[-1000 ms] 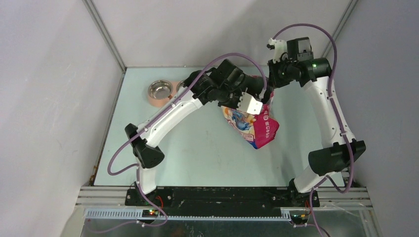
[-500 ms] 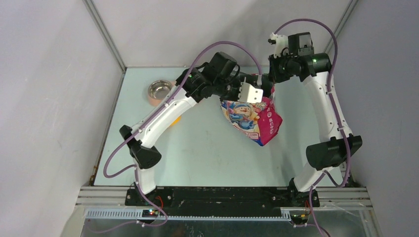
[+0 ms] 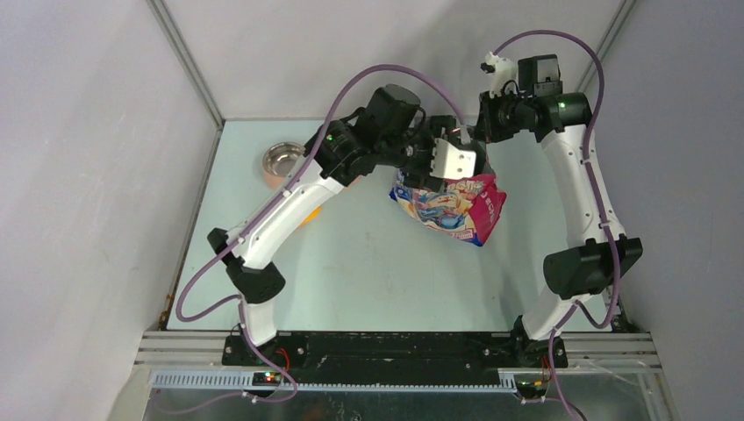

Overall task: Serve the pet food
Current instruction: Open the pet food bag at the center of the board.

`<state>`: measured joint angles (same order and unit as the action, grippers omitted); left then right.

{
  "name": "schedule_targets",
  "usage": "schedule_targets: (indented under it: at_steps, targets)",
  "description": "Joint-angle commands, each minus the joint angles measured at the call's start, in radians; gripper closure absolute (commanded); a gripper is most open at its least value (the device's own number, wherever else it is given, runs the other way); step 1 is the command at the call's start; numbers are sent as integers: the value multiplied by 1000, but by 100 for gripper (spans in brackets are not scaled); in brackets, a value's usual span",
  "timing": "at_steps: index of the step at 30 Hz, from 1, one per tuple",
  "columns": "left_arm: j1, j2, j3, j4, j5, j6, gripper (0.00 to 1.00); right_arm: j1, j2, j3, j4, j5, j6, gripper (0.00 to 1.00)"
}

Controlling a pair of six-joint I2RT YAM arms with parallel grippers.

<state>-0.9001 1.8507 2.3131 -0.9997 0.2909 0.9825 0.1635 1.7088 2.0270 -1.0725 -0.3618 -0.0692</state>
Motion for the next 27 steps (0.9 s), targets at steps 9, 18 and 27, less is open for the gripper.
schedule_targets:
  at_steps: [9,18,27]
  targets:
    - [-98,130,60,78,-21,-133,15,10,-124,-2,191,-76,18,100]
    - [-106,220,89,113,-108,-179,37,35,-192,-57,207,-59,1,100]
    - [-108,206,123,20,-75,-233,100,43,-223,-124,251,1,-28,100]
